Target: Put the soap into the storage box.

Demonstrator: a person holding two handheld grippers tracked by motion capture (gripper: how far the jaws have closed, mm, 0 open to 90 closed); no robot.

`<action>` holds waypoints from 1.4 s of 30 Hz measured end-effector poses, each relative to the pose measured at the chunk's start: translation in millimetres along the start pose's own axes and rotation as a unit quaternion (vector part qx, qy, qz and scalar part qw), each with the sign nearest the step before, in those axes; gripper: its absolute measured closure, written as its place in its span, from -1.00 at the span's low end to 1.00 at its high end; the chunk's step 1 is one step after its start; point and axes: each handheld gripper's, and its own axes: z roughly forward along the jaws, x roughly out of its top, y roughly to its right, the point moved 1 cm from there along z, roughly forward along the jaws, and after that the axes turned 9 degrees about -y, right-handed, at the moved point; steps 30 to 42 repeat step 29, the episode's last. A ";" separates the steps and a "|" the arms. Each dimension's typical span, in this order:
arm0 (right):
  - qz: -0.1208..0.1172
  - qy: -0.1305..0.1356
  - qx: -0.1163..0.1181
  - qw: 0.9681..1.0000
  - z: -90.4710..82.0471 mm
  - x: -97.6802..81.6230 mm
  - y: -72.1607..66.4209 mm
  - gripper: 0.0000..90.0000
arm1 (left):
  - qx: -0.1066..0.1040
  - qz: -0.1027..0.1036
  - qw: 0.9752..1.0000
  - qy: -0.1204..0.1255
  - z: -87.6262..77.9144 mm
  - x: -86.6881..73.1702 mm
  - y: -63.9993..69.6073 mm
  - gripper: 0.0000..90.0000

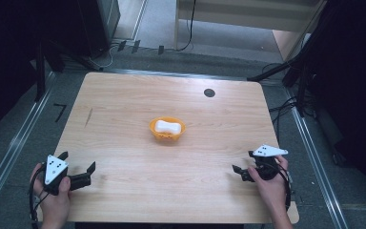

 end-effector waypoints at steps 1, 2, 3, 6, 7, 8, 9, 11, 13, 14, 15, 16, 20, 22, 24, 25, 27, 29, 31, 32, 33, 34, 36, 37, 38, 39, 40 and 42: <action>0.002 0.002 -0.001 1.000 -2.0 -3.2 0.3 -0.79 | 0.000 0.000 1.000 0.000 0.0 0.0 0.0 -1.00; 0.003 0.004 -0.001 1.000 -3.7 -6.3 0.7 -0.80 | 0.001 0.000 1.000 -0.001 0.0 0.0 0.1 -1.00; 0.005 0.007 -0.004 1.000 -5.5 -9.7 0.9 -0.80 | 0.001 -0.001 1.000 -0.001 0.0 0.0 0.1 -1.00; 0.014 0.012 -0.007 1.000 -9.9 -19.9 1.7 -0.82 | 0.002 0.000 1.000 -0.001 0.0 0.0 0.1 -1.00; 0.018 0.011 -0.009 1.000 -11.7 -23.2 2.1 -0.84 | 0.002 -0.001 1.000 -0.001 0.0 0.0 0.2 -1.00; 0.020 0.013 -0.014 1.000 -13.5 -26.3 2.9 -0.85 | 0.002 -0.001 1.000 0.000 0.0 0.0 0.1 -1.00; 0.022 0.015 -0.016 1.000 -15.6 -29.3 3.8 -0.85 | 0.001 -0.002 1.000 0.000 0.1 0.0 0.0 -1.00; 0.030 0.016 -0.019 0.999 -19.9 -35.5 5.7 -0.90 | 0.002 -0.002 1.000 0.000 0.1 0.0 0.1 -1.00; 0.037 0.016 -0.023 0.999 -23.6 -42.5 7.7 -0.97 | 0.002 0.000 1.000 -0.001 0.0 0.1 0.2 -1.00; 0.044 0.017 -0.026 0.999 -25.4 -45.9 8.6 -0.98 | 0.002 -0.001 1.000 -0.001 0.0 0.0 0.2 -1.00; 0.049 0.019 -0.026 0.998 -27.3 -49.6 9.9 -0.98 | 0.002 -0.001 1.000 -0.001 0.0 0.0 0.1 -1.00; 0.054 0.021 -0.026 0.998 -28.9 -53.2 11.1 -0.98 | 0.002 -0.002 1.000 0.000 0.1 0.0 0.1 -1.00; 0.067 0.024 -0.026 0.997 -34.3 -63.4 13.3 -0.98 | -0.001 -0.002 1.000 0.000 0.1 0.0 -0.2 -1.00; 0.075 0.028 -0.024 0.997 -35.0 -66.9 14.0 -0.98 | -0.002 -0.003 1.000 0.001 0.1 0.0 -0.6 -1.00; 0.079 0.033 -0.022 0.996 -36.6 -67.8 13.7 -0.98 | -0.002 -0.004 1.000 0.001 0.1 -0.1 -1.0 -1.00; 0.080 0.035 -0.022 0.996 -36.7 -67.9 13.6 -0.98 | -0.002 -0.005 1.000 0.001 0.2 0.0 -1.1 -1.00; 0.080 0.034 -0.026 0.996 -35.9 -67.8 13.3 -0.98 | -0.003 -0.006 1.000 0.001 0.5 0.2 -0.9 -1.00; 0.076 0.032 -0.029 0.996 -35.4 -67.5 12.0 -0.98 | -0.004 -0.007 1.000 -0.001 0.7 0.4 -1.2 -1.00; 0.076 0.032 -0.029 0.996 -35.4 -67.5 12.0 -0.98 | -0.004 -0.007 1.000 -0.001 0.7 0.4 -1.2 -1.00; 0.076 0.032 -0.029 0.996 -35.4 -67.5 12.0 -0.98 | -0.004 -0.007 1.000 -0.001 0.7 0.4 -1.2 -1.00; 0.076 0.032 -0.029 0.996 -35.4 -67.5 12.0 -0.98 | -0.004 -0.007 1.000 -0.001 0.7 0.4 -1.2 -1.00; 0.076 0.032 -0.029 0.996 -35.4 -67.5 12.0 -0.98 | -0.004 -0.007 1.000 -0.001 0.7 0.4 -1.2 -1.00; 0.076 0.032 -0.029 0.996 -35.4 -67.5 12.0 -0.98 | -0.004 -0.007 1.000 -0.001 0.7 0.4 -1.2 -1.00; 0.076 0.032 -0.029 0.996 -35.4 -67.5 12.0 -0.98 | -0.004 -0.007 1.000 -0.001 0.7 0.4 -1.2 -1.00; 0.076 0.032 -0.029 0.996 -35.4 -67.5 12.0 -0.98 | -0.004 -0.007 1.000 -0.001 0.7 0.4 -1.2 -1.00; 0.076 0.032 -0.029 0.996 -35.4 -67.5 12.0 -0.98 | -0.004 -0.007 1.000 -0.001 0.7 0.4 -1.2 -1.00; 0.076 0.032 -0.029 0.996 -35.4 -67.5 12.0 -0.98 | -0.004 -0.007 1.000 -0.001 0.7 0.4 -1.2 -1.00; 0.076 0.032 -0.029 0.996 -35.4 -67.5 12.0 -0.98 | -0.004 -0.007 1.000 -0.001 0.7 0.4 -1.2 -1.00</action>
